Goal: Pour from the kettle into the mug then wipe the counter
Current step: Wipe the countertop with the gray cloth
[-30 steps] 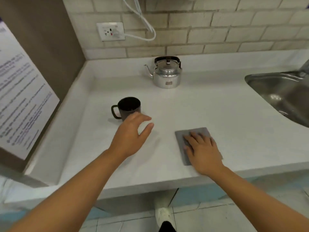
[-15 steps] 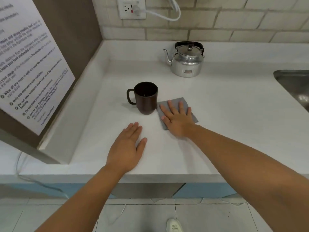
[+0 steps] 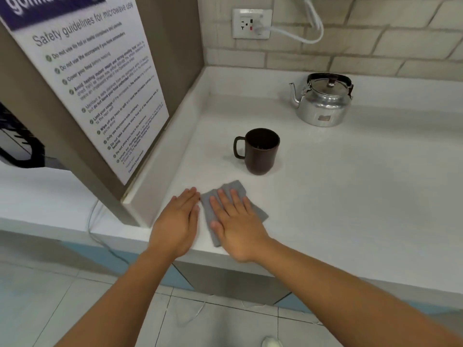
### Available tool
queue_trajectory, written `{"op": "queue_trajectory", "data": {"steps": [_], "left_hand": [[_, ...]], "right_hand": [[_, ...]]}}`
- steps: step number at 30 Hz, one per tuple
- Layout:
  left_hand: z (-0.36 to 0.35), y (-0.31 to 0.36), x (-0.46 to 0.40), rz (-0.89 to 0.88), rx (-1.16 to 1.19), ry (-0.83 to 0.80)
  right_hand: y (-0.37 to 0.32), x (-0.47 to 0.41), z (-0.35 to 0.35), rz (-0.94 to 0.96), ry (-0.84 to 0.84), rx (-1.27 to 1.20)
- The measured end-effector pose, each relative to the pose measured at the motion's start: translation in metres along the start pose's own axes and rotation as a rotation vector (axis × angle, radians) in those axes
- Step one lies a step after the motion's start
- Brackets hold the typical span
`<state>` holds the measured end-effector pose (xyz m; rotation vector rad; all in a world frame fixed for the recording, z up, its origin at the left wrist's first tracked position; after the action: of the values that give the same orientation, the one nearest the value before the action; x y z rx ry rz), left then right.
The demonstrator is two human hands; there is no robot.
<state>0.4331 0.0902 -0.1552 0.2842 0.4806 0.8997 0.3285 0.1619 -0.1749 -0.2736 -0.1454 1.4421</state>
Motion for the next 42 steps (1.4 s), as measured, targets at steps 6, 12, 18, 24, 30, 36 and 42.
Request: {"op": "queue_trajectory", "data": {"steps": [6, 12, 18, 24, 30, 36, 42], "left_hand": [[0.008, -0.009, 0.0, 0.088, 0.004, 0.111], [0.006, -0.011, -0.002, 0.041, -0.015, 0.148], [0.006, -0.01, -0.003, 0.035, -0.008, 0.155], [0.002, -0.01, -0.004, 0.032, -0.01, 0.105], [-0.015, 0.002, -0.009, 0.024, -0.14, -0.062], [-0.057, 0.075, -0.015, -0.142, -0.08, -0.245], [-0.079, 0.105, -0.017, -0.171, -0.109, -0.256]], "right_hand": [[-0.005, -0.125, -0.007, -0.133, -0.004, 0.01], [0.01, -0.155, -0.011, -0.159, -0.027, 0.024], [0.014, -0.151, -0.004, -0.208, 0.022, 0.049], [-0.002, -0.046, -0.004, 0.024, -0.013, -0.047], [0.071, 0.071, 0.026, -0.07, 0.019, 0.042], [0.172, 0.122, 0.056, -0.52, 0.08, 0.086], [0.191, 0.136, 0.062, -0.602, 0.107, 0.091]]}}
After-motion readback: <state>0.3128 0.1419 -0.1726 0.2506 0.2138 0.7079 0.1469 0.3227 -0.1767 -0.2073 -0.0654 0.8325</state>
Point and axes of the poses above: each hand's wrist, its own x-axis away from the middle knuckle, its own z-axis out of the back of the hand, y = z × x, the point moved 8 cm from there along -x, towards the middle knuckle, and after that the axes turned 11 degrees about y, right-handed, at the moved point
